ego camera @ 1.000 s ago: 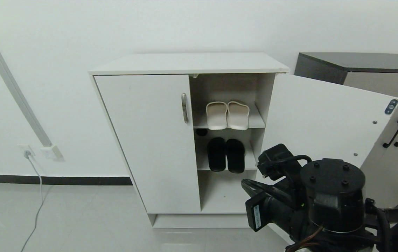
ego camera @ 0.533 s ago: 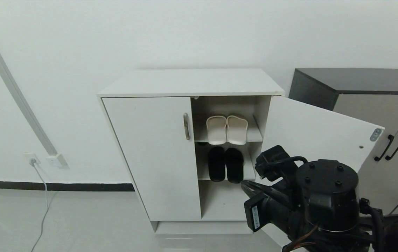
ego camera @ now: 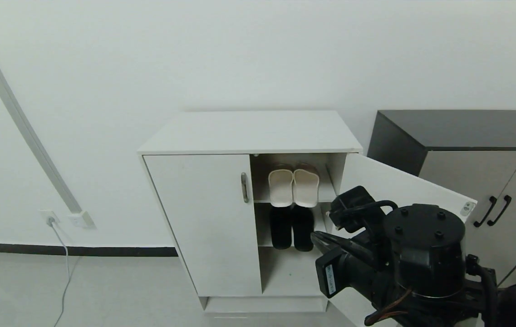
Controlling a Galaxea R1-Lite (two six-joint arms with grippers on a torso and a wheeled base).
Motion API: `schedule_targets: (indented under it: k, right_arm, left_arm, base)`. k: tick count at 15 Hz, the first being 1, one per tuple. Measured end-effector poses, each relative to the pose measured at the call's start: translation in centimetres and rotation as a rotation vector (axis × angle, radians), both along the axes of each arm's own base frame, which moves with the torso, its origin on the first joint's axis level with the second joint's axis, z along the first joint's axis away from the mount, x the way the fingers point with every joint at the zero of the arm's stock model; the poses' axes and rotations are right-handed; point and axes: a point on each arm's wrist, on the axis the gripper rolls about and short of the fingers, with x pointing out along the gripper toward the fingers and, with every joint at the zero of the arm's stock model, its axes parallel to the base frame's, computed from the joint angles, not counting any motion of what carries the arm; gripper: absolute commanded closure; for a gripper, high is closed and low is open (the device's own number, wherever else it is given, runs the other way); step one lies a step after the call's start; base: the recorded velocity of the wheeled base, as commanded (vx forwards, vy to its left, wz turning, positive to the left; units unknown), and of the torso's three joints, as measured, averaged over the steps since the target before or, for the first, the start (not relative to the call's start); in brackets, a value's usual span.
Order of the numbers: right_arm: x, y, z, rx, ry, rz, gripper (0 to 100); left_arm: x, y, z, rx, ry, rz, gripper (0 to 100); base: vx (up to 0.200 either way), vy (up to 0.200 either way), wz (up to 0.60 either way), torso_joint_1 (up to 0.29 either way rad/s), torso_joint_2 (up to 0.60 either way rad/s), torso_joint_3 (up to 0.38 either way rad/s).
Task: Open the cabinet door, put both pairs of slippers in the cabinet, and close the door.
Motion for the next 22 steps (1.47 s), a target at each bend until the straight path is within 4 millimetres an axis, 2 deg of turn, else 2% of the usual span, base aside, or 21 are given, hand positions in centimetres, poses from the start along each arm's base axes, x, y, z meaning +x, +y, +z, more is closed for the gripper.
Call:
schedule_targets:
  k: [14,18,22]
  right_arm:
    - [0.65,-0.5,-0.35,0.005,-0.003,-0.021,100]
    - [0.68,-0.62,-0.48,0.002,0.001,-0.022,100]
    - [0.72,-0.72,-0.59,0.0,0.007,-0.013,100]
  left_arm:
    - [0.0,0.0,0.0,-0.002,0.0,0.0,100]
    - [0.0,0.0,0.0,-0.002,0.0,0.0,100]
    - [0.0,0.0,0.0,-0.002,0.0,0.0,100]
  base:
    - [0.0,0.0,0.0,0.228,-0.53,-0.305]
    - [0.0,0.0,0.0,0.035,-0.08,-0.038]
    - [0.0,0.0,-0.6,0.005,0.0,0.004]
